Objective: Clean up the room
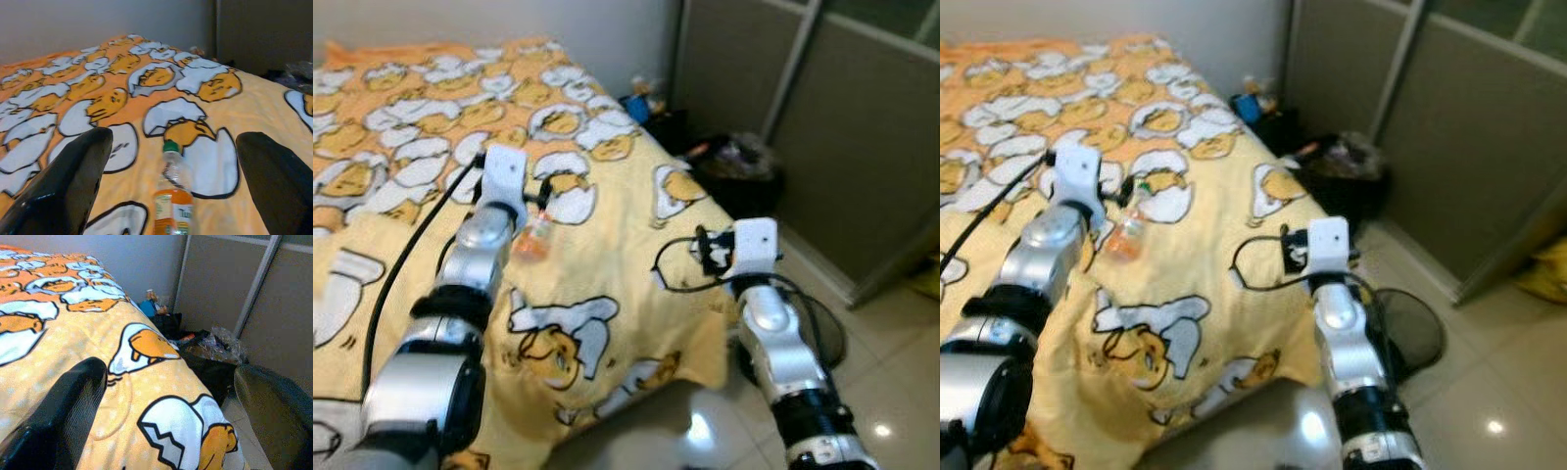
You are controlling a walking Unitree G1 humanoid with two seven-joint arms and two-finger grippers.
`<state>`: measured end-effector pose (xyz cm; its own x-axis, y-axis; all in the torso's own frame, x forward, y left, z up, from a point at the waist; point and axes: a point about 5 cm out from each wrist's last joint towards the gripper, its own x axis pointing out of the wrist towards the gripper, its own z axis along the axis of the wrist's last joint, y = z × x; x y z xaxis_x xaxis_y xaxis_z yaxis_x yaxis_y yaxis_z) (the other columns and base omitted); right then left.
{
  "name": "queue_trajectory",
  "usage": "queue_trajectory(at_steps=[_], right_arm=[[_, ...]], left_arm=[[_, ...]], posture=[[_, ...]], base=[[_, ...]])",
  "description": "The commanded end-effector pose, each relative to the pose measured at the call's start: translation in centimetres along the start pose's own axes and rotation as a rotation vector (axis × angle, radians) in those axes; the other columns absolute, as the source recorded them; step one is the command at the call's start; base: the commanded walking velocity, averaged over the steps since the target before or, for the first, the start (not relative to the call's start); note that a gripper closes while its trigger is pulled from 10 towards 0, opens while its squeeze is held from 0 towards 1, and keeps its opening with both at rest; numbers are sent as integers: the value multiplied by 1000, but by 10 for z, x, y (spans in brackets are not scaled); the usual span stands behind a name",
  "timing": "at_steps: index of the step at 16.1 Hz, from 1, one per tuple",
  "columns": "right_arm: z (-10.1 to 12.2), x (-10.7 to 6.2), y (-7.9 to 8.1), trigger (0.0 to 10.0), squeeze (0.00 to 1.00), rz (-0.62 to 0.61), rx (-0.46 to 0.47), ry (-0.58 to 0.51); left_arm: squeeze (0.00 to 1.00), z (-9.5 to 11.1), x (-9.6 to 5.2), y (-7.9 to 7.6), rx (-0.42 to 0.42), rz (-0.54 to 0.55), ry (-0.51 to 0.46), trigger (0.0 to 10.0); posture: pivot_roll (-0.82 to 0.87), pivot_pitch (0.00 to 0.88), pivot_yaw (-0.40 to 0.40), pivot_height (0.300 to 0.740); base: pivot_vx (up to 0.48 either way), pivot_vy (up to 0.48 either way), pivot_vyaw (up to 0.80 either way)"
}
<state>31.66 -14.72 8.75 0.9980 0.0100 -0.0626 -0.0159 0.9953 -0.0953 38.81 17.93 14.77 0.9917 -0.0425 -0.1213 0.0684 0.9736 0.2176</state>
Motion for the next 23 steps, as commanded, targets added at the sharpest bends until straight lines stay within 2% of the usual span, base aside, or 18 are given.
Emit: queue_trajectory(at_steps=[1,9,11,17,20,23], right_arm=[[1,1,1,10000,0,-2,5,7],[2,2,5,10000,0,12,15,13],[3,2,7,10000,0,26,20,1],[5,3,11,10000,0,39,14,-6],[5,2,12,10000,0,40,16,-6],[5,-4,19,10000,0,25,34,1]], left_arm=[[0,0,1,-2,16,-7,3,10000],[0,-4,2,1,26,-2,7,10000],[0,-3,2,6,32,21,13,10000],[0,-3,3,14,41,43,27,10000],[0,-5,5,9,47,18,60,10000],[0,-12,6,1,-13,3,134,10000]], posture=[[-88,10,-1,736],[-83,15,5,736],[-83,14,5,736],[-83,18,8,736],[-81,18,15,736],[-92,26,40,736]], base=[[0,0,0],[0,0,-696],[0,377,-688],[0,480,0],[0,160,0],[0,0,0]])
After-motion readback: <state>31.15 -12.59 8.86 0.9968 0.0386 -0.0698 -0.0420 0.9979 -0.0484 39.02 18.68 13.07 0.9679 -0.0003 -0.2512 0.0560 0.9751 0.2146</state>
